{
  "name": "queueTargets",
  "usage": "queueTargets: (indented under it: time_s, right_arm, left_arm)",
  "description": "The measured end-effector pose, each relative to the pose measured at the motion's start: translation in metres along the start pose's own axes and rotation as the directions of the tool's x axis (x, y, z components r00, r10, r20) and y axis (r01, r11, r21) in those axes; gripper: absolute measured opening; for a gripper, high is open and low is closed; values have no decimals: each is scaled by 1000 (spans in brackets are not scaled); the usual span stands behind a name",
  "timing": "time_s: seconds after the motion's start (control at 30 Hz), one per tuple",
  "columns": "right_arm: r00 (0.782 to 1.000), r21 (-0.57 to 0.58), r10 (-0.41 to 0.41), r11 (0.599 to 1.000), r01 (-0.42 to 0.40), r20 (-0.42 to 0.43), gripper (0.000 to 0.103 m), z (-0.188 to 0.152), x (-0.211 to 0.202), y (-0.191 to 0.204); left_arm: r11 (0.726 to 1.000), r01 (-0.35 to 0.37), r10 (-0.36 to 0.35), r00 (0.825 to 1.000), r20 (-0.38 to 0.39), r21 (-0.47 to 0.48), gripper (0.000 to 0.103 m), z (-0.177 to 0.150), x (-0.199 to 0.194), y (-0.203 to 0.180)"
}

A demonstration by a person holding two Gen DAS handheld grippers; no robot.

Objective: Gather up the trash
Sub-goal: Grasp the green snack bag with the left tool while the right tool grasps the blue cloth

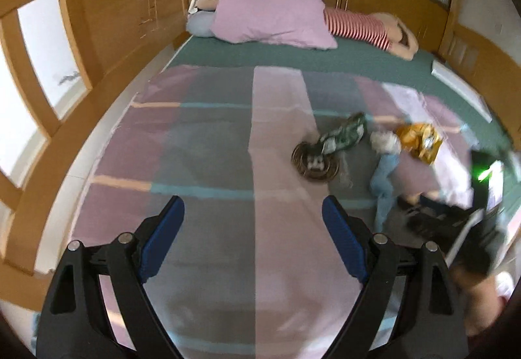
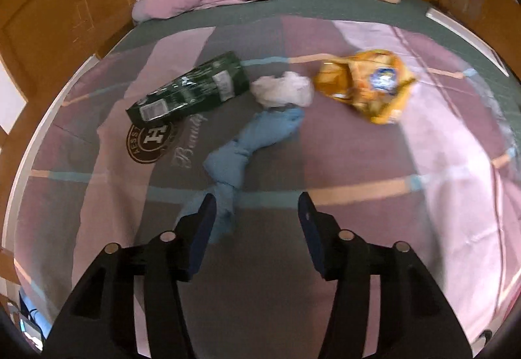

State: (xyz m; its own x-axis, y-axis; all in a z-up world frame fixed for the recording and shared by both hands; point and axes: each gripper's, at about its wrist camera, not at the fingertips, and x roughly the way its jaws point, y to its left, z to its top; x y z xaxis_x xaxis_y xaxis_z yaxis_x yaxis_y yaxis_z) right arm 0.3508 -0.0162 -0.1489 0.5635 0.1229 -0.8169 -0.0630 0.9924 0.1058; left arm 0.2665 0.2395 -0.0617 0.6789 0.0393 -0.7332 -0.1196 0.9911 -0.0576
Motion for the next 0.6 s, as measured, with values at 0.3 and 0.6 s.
queueTargets:
  time_s: [0.3, 0.6]
  right_arm:
    - [1000, -122, -24, 992, 25, 13, 36, 13, 33, 34]
    - [1000, -93, 14, 996, -15, -9, 22, -11, -5, 12]
  left_arm:
    - [996, 84, -85, 996, 40, 33, 90, 40, 65, -1]
    - [951, 173, -154, 984, -94, 257, 91, 70, 148, -69]
